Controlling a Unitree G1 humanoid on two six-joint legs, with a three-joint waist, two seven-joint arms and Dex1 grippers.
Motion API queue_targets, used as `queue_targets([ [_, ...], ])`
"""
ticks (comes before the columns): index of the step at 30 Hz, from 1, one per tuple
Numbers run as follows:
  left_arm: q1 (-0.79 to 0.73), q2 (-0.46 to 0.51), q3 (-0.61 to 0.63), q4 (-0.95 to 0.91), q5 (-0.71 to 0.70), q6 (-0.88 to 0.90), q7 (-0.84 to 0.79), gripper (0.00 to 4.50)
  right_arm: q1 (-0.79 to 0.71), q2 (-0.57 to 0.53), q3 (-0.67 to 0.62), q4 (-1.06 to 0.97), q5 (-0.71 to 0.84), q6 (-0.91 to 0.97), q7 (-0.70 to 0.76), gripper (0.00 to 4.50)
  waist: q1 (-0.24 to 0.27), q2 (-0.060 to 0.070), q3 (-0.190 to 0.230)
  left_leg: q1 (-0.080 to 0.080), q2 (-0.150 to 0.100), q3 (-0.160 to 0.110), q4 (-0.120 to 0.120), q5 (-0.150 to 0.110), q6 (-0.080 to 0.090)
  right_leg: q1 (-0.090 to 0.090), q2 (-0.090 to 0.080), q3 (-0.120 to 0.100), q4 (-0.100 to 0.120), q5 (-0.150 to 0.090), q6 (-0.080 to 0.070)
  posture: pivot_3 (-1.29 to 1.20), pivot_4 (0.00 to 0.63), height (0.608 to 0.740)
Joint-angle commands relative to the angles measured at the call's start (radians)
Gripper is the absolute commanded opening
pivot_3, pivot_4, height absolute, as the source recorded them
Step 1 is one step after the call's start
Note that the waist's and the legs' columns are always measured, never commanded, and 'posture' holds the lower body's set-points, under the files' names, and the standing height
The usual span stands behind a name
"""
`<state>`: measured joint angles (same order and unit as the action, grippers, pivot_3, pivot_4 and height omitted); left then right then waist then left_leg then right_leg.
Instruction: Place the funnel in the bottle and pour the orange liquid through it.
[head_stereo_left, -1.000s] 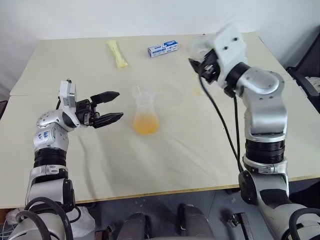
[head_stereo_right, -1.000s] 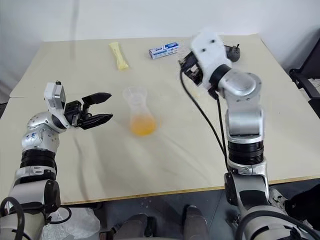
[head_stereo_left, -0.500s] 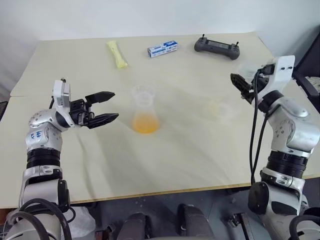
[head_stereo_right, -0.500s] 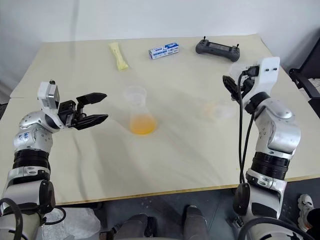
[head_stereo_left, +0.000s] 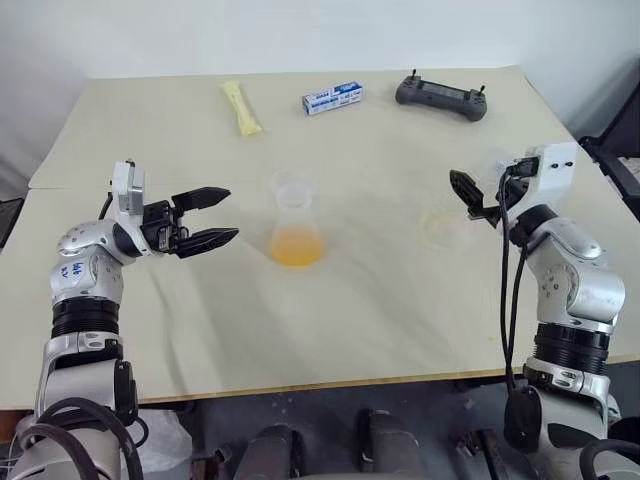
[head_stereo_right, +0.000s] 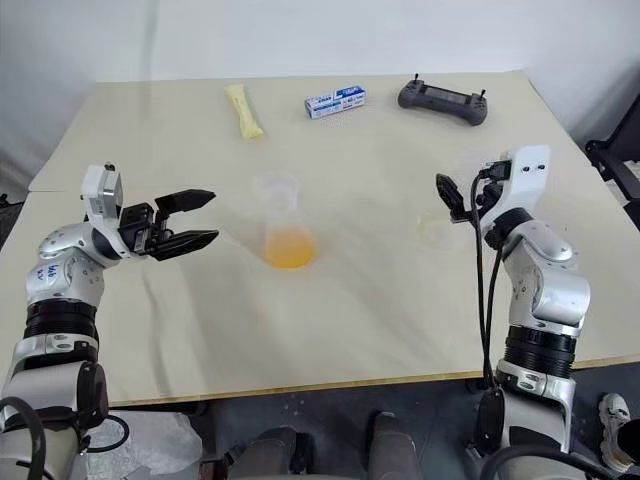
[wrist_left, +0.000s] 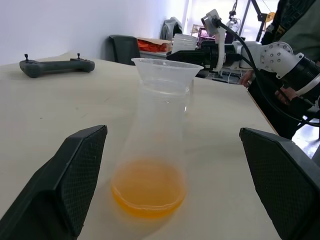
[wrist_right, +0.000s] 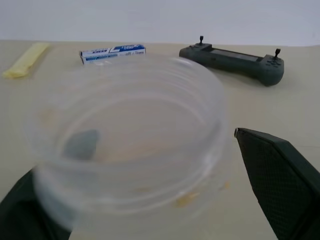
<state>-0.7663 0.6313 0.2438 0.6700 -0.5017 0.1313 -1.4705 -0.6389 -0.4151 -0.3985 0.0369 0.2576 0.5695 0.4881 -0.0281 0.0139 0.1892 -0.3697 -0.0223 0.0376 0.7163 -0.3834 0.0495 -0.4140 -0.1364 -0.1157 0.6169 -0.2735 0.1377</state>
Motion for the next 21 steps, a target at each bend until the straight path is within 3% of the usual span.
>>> queue_targets([
  [1, -0.005, 0.012, 0.016, -0.007, -0.006, 0.01, 0.019, 4.5, 0.001, -0.043, -0.013, -0.091, 0.067, -0.003, 0.024, 4.47, 0.0, 0.0, 0.0, 0.0, 0.0, 0.0, 0.0, 0.0, 0.0, 0.0, 0.0, 0.0, 0.0, 0.0, 0.0, 0.0, 0.15, 0.74],
  [14, 0.037, 0.042, -0.01, -0.056, 0.041, 0.054, 0.093, 4.5, -0.027, -0.206, 0.028, -0.237, 0.278, 0.028, 0.207, 4.47, 0.001, 0.0, 0.0, 0.0, 0.0, 0.001, 0.0, 0.0, 0.0, 0.0, 0.0, 0.0, 0.0, 0.0, 0.0, 0.0, 0.15, 0.74],
  [21, 0.092, 0.057, -0.003, -0.114, 0.052, -0.007, 0.125, 4.5, 0.169, -0.368, 0.075, -0.539, 0.527, 0.175, 0.431, 4.47, 0.017, 0.0, 0.0, 0.0, 0.001, 0.0, 0.0, 0.0, 0.0, 0.0, 0.0, -0.001, -0.002, 0.0, 0.0, 0.0, 0.15, 0.74],
])
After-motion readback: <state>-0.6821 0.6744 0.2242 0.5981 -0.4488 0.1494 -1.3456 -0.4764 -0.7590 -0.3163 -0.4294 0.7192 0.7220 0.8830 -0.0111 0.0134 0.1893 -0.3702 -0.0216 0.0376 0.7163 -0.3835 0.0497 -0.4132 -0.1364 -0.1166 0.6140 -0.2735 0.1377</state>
